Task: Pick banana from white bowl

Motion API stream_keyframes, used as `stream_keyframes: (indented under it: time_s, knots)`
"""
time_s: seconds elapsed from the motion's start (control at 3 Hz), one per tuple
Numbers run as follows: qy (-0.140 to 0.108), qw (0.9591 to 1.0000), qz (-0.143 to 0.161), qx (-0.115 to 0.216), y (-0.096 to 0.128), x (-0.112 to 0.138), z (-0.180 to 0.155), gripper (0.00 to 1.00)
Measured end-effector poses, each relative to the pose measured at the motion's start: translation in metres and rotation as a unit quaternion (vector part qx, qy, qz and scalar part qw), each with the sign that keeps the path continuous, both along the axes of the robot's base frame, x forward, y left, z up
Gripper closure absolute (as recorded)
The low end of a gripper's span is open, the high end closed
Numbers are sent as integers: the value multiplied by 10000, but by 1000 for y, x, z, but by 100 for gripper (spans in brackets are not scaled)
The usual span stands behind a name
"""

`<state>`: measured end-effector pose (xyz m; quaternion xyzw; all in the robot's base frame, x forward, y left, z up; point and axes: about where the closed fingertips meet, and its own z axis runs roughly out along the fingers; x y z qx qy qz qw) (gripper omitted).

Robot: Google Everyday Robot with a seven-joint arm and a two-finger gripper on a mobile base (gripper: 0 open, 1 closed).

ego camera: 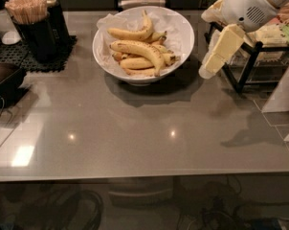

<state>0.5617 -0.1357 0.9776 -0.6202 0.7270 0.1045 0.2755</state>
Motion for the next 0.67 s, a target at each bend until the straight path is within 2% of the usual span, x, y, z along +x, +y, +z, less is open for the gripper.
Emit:
stream_keyframes:
  time_s: [0.33, 0.67]
  knots:
    - [137, 9999, -23, 94, 30, 57, -21, 0]
    - [116, 9999, 45, 110, 39, 61, -20, 0]
